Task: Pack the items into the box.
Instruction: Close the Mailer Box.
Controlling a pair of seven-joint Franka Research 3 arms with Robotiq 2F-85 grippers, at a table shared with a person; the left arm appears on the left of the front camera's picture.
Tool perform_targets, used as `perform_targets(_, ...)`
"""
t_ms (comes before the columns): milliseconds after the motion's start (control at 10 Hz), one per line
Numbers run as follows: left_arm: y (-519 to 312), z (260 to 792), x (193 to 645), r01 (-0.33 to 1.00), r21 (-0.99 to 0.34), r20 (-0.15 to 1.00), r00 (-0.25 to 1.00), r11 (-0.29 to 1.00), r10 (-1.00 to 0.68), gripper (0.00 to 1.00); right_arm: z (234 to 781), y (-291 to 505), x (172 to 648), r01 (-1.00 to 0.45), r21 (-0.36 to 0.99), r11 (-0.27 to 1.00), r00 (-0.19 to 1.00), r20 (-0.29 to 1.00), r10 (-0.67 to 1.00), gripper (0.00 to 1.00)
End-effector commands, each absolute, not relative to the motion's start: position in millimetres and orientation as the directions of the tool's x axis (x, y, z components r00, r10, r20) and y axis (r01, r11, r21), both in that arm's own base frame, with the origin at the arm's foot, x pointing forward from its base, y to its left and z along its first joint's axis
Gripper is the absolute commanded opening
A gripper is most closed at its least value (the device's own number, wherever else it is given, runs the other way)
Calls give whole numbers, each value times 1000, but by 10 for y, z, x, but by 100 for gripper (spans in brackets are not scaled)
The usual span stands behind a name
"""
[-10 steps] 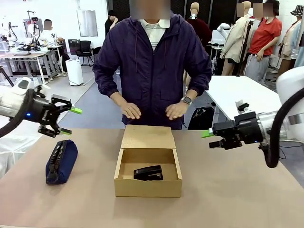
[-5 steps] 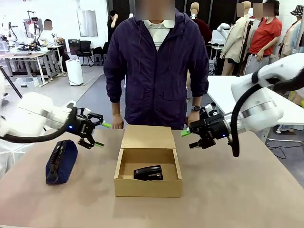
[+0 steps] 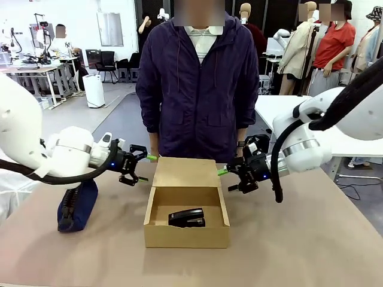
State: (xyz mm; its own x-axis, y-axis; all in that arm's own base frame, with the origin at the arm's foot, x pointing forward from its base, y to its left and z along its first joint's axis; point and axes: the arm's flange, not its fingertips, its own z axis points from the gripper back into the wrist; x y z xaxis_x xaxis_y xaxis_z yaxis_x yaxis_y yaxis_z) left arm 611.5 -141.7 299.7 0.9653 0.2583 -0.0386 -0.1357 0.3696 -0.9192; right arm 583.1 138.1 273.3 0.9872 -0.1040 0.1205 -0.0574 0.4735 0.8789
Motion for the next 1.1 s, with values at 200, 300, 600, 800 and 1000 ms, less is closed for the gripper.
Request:
perform_targets(200,-1605,2845,6183,-24,-971,20,984,240,177,100,2551,1553,6034,-119,933,339,957,199,-212,100)
perform_targets(300,-1594,2846,6193,-12,-974,23,989,226,149,100,2542,1548,6054,-153,948,278,950,219,-223,100)
perform_targets(600,-1592,2840,6185,-1,-976,23,994,216,109,100,2522,1545,6046,-164,966,200,959,204,-198,100)
perform_targets(800,-1623,2823,6195,-7,-972,12,997,234,80,81,2515,1543,6039,-151,969,193,965,187,-182,77)
perform_targets(1000,-1622,2839,6190,16,-973,33,997,231,69,62,2531,1532,6015,-171,963,206,960,210,-185,58)
